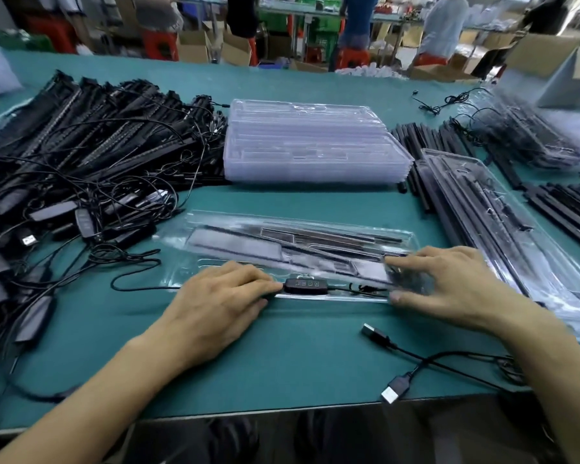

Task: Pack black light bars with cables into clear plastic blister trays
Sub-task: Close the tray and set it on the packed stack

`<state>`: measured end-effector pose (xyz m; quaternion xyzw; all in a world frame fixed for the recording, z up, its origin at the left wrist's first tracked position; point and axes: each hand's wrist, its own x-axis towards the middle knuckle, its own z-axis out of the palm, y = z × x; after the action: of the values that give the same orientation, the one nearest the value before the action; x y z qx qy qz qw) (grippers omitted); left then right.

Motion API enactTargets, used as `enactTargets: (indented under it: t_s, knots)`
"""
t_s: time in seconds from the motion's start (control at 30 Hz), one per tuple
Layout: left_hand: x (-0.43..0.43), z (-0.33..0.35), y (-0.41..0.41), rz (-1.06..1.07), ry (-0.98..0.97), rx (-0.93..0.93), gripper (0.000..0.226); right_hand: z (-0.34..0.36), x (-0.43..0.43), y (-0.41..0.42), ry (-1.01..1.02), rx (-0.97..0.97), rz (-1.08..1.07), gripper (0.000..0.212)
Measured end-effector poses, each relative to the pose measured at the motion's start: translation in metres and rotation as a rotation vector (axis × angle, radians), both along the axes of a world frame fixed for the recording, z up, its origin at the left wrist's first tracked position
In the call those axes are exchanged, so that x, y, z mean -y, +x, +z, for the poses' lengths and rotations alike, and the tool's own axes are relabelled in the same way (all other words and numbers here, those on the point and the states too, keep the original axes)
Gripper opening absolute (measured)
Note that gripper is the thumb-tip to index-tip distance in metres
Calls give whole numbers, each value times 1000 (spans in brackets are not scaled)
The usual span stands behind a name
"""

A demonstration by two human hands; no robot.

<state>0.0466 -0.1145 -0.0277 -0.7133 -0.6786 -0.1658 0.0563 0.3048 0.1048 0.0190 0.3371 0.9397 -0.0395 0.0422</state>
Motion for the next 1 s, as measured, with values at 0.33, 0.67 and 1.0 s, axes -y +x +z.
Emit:
enactTargets:
  t_s: [0.33, 0.67, 1.0]
  knots:
    - [37, -3, -31, 155, 392, -197, 31, -5, 35, -16, 149, 129, -66, 98]
    - [43, -3, -52, 309, -109, 119, 74, -11, 62, -19, 107, 82, 4, 59]
    - [28, 18, -43, 373, -162, -62, 82, -5, 73, -57, 124, 21, 108, 65]
